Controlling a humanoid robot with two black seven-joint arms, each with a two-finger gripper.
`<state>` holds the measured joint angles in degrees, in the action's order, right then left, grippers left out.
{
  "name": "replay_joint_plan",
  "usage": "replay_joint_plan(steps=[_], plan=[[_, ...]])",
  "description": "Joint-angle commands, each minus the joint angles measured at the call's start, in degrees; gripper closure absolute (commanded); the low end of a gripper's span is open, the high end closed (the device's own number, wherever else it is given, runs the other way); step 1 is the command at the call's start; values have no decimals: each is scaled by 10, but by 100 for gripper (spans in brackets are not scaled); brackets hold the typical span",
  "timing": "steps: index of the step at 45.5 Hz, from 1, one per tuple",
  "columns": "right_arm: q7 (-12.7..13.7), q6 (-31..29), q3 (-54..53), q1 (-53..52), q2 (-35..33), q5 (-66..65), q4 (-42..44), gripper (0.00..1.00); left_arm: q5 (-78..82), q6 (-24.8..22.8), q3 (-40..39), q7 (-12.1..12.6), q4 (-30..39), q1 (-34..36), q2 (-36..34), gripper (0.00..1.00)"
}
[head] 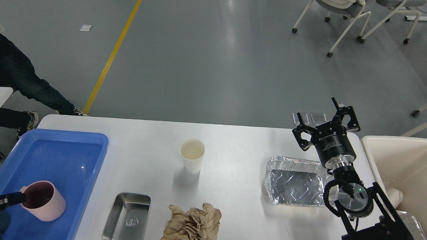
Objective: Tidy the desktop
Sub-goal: 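Lower the pink mug into the blue bin and release it, then reach the left gripper to the small steel tray and grasp it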
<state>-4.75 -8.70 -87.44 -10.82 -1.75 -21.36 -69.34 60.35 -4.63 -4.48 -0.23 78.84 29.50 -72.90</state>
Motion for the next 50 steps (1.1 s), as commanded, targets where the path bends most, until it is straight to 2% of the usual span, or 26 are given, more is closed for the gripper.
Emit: replay_joint_plan(steps=[1,13,20,28,34,42,44,50], plan=[[0,0,0,-1,0,0,0,0,0,-3,-14,-2,18,9,-19,16],[0,0,0,-3,0,0,0,0,0,-51,-83,-4,157,67,-158,16],[0,0,1,-3,0,0,-1,0,0,-120,-106,-2,169,122,-204,16],[0,0,1,-3,-1,0,0,0,0,-137,-107,-1,169,137,-211,16],[0,0,0,-3,-1,0,-1,0,0,-138,-107,0,169,137,-181,16],[0,0,0,-1,-1,0,-1,0,-2,-143,-102,8,166,131,-54,16],[0,0,0,0,-3,-1,-1,0,-2,-141,-100,17,163,127,-27,16],[0,0,-1,0,-10,-1,-2,0,3,-139,-98,66,154,113,32,16]])
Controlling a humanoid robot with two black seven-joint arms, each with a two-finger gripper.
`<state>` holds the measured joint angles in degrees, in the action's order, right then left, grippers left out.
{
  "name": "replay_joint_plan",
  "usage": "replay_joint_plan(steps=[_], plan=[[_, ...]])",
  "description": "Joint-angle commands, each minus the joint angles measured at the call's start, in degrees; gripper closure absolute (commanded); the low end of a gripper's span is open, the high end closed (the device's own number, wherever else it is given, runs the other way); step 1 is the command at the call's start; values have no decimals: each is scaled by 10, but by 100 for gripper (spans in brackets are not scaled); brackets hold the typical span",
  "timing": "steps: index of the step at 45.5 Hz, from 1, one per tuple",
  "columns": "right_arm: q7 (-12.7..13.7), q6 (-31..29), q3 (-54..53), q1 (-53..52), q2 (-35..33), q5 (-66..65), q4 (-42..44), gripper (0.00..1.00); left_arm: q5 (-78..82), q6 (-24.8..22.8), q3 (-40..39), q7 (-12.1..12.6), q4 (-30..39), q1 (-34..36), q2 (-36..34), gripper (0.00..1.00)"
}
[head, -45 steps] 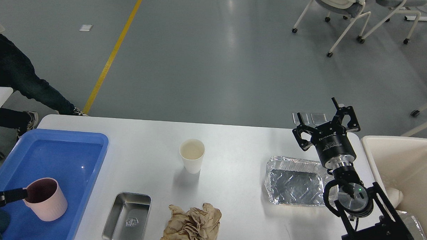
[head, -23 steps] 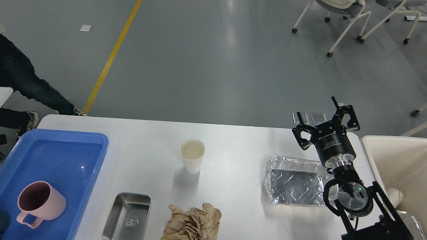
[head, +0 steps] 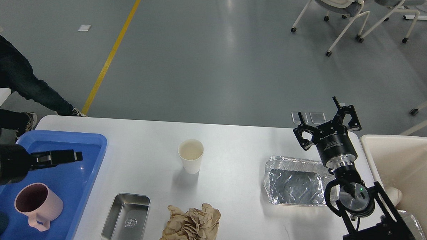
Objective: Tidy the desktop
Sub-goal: 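Reach the left gripper to the small steel tray and grasp it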
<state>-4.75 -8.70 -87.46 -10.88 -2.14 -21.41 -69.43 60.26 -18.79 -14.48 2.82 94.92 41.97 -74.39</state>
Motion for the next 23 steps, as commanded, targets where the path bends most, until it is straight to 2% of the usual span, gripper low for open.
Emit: replay_joint_plan(steps=[1,9,23], plan=[[0,0,-1,2,-9,0,-1,0,5,2,2,40,-9,-16,52,16],[0,0,-3,6,-13,0,-6,0,6,5,7,64,-45,-50,93,16],[0,0,-3,6,-17,0,-6,0,23,9,17,63,-114,-70,163,16]])
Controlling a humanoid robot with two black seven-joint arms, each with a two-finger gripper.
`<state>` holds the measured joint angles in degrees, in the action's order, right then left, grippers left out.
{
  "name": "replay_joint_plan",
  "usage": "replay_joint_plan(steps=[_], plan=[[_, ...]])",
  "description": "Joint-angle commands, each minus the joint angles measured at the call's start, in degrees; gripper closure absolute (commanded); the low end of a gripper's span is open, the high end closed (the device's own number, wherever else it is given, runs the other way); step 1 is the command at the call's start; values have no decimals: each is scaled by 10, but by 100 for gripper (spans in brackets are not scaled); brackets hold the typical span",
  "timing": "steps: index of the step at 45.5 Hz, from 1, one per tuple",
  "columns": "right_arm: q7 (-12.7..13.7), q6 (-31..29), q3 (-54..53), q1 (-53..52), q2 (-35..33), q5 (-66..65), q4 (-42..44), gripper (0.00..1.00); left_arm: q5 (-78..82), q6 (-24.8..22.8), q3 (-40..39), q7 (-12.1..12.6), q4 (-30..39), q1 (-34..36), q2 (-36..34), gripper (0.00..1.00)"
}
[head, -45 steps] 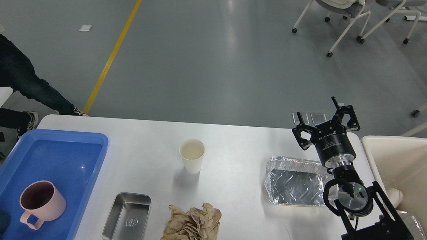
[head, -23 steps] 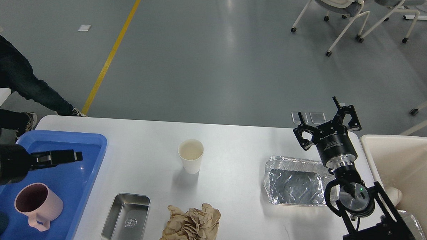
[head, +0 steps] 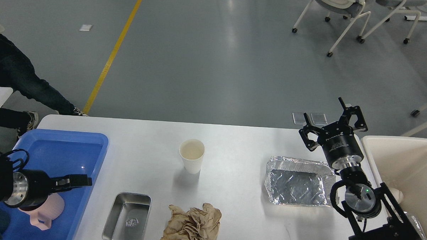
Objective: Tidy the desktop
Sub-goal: 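Reach the left gripper to the small steel tray and grasp it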
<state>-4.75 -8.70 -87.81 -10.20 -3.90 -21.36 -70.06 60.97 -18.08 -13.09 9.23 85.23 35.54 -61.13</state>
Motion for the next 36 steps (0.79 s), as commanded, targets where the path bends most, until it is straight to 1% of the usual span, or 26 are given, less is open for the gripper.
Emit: replay_joint_plan(steps=[1,10,14,17,22,25,28,29,32,36], plan=[[0,0,0,-1,0,0,0,0,22,2,4,-1,-19,-8,36,16],[0,0,-2,-1,-4,0,1,0,89,6,5,-1,-20,-33,94,17],[0,0,-5,0,-6,0,0,0,139,11,5,-1,-21,-49,109,21],[0,0,-6,0,-8,0,0,0,180,18,5,-1,-28,-55,126,25],[0,0,-8,0,-8,0,0,0,209,17,7,0,-47,-59,142,41],[0,0,-8,0,-8,0,0,0,209,17,10,0,-58,-62,147,57],[0,0,-8,0,-8,0,0,0,209,17,10,0,-68,-63,155,70],[0,0,-8,0,-8,0,0,0,210,17,11,0,-72,-64,158,74],[0,0,-9,0,-8,0,0,0,213,18,18,-1,-83,-64,165,77],[0,0,-9,0,-8,0,0,0,215,18,27,-4,-89,-63,168,91]])
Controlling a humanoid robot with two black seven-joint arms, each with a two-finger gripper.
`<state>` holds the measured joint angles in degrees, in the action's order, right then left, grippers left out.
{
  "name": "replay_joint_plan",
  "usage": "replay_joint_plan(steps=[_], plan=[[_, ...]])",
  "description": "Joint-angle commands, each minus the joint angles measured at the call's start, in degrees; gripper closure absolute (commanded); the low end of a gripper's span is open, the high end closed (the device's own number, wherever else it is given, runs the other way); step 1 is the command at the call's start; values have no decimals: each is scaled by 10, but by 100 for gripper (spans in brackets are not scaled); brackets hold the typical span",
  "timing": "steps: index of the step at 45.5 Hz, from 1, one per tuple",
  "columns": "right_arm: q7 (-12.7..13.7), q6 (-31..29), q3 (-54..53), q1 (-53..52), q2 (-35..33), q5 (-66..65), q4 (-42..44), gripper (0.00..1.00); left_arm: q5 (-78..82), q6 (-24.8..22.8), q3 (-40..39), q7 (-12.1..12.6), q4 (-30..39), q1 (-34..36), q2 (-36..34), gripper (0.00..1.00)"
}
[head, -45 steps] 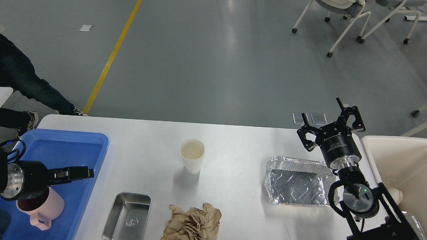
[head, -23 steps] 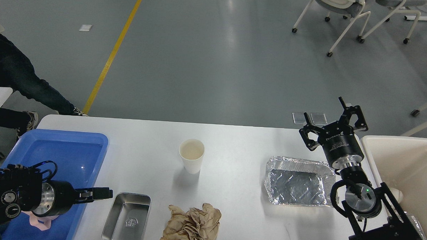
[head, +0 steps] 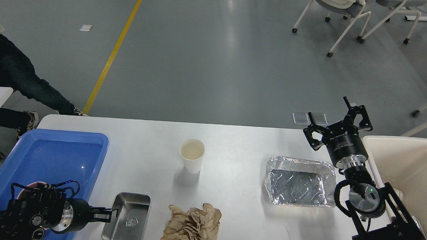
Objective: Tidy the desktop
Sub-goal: 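Reach the left gripper to the small steel tray and grasp it, then lift the steel tray and place it into the blue bin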
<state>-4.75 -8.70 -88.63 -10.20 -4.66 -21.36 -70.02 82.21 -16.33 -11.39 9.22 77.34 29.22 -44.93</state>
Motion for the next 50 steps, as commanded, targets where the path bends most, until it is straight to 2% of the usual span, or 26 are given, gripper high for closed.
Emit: replay_joint_plan(steps=[1,3,11,18,21,25,31,36,40,44,50], plan=[[0,0,0,0,0,0,0,0,2,1,11,-5,-11,0,7,95],[0,0,-1,0,1,0,0,0,1,1,10,-8,-11,1,12,100],[0,0,0,-3,3,0,0,0,-6,-3,1,-11,18,7,-1,100],[0,0,1,-7,4,-1,0,0,-13,-36,-24,-18,99,27,-89,100],[0,0,5,-10,5,0,0,0,-26,-60,-60,-31,135,37,-129,100],[0,0,8,-11,10,-1,0,0,-49,-94,-121,-35,164,43,-182,100],[0,0,11,-11,16,0,0,0,-99,-171,-244,-50,166,70,-234,99],[0,0,11,-12,23,-1,0,0,-125,-221,-318,-50,165,74,-257,99],[0,0,11,-11,23,-1,-1,0,-127,-233,-350,-50,163,75,-267,99],[0,0,11,-11,20,-1,-5,0,-127,-230,-348,-49,153,73,-270,98],[0,0,11,-8,19,-1,-7,0,-123,-207,-333,-43,92,52,-255,98]])
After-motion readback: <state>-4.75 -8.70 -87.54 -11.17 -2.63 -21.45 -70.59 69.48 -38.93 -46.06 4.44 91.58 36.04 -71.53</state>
